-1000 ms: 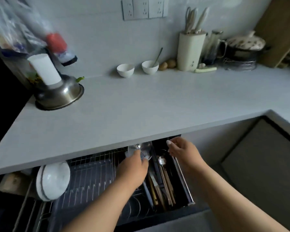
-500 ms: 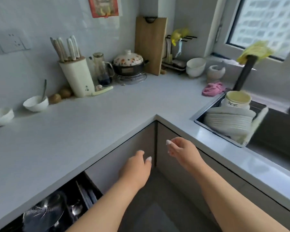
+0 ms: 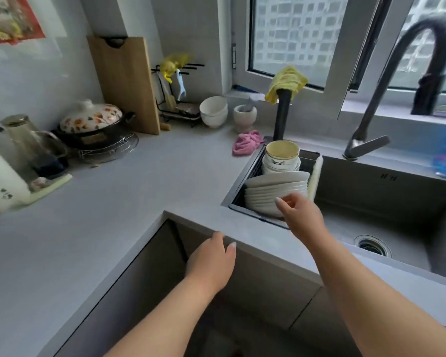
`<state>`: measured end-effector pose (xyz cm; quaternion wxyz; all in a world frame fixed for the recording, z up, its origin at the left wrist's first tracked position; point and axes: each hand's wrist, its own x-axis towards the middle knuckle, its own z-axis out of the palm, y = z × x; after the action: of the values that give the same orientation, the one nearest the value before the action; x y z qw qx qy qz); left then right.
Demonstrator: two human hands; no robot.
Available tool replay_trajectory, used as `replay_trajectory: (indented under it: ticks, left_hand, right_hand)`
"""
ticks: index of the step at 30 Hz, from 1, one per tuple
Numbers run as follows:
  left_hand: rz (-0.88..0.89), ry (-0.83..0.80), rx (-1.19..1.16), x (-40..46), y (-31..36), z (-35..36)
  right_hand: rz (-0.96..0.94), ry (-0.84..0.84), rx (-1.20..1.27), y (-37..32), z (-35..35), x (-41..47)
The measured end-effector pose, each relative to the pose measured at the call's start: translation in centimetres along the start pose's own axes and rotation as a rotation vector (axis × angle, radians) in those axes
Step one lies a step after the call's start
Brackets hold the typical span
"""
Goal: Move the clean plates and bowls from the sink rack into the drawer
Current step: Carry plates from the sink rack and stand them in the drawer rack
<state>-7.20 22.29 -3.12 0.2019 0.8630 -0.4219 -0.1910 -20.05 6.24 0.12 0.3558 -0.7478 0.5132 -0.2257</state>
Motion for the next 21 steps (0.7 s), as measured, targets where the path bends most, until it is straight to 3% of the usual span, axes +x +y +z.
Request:
replay_trajectory:
  ticks: [6,12,21]
  left_hand:
    - [0.048,-0.020,-0.012,5.4,0.5,-1.2]
    - [0.053,-0.075,-0.025,8.9,0.4,-1.3]
    - [0.064,-0.090,-0.005,11.3,0.5,-1.9]
  right_hand:
    - [-0.066,0.150,-0.174,0.1,-0.2,8.0]
    - [-0.094,0.029,-0.473,1.0,0.6,12.2]
    - [-0.212,-0.052,-0.466,0.7,0.2,15.0]
